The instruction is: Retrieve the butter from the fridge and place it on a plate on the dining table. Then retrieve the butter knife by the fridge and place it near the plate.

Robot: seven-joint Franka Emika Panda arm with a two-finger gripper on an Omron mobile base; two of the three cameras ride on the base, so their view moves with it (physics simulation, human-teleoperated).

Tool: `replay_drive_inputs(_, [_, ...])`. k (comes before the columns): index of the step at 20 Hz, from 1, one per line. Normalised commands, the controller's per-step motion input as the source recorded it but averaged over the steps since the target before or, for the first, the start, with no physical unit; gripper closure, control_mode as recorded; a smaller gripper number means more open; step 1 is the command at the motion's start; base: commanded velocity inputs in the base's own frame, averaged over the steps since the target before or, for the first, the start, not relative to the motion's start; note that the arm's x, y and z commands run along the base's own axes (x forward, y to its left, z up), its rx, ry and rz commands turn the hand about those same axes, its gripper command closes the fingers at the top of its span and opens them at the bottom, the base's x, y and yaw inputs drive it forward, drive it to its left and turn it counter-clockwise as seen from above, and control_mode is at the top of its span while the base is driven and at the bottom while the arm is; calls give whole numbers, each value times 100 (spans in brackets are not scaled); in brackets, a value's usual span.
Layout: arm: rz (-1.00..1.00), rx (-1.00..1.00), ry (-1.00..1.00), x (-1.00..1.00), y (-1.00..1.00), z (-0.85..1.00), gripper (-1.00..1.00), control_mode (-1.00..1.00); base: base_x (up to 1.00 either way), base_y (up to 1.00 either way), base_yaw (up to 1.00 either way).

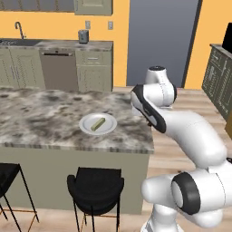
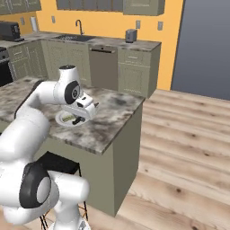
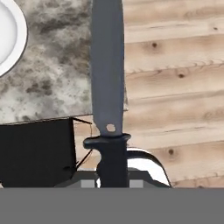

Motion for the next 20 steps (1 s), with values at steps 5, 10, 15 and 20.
replay_drive_inputs(5, [-6, 0, 0, 52, 17, -45, 100, -100, 0, 0, 0])
replay_drive_inputs(10, [0, 0, -1, 54, -11, -38, 100, -100, 0, 0, 0])
replay_drive_inputs(15, [0, 3, -5, 63, -1, -46, 100, -100, 0, 0, 0])
replay_drive_inputs(20, [5, 3, -1, 58, 0, -37, 100, -100, 0, 0, 0])
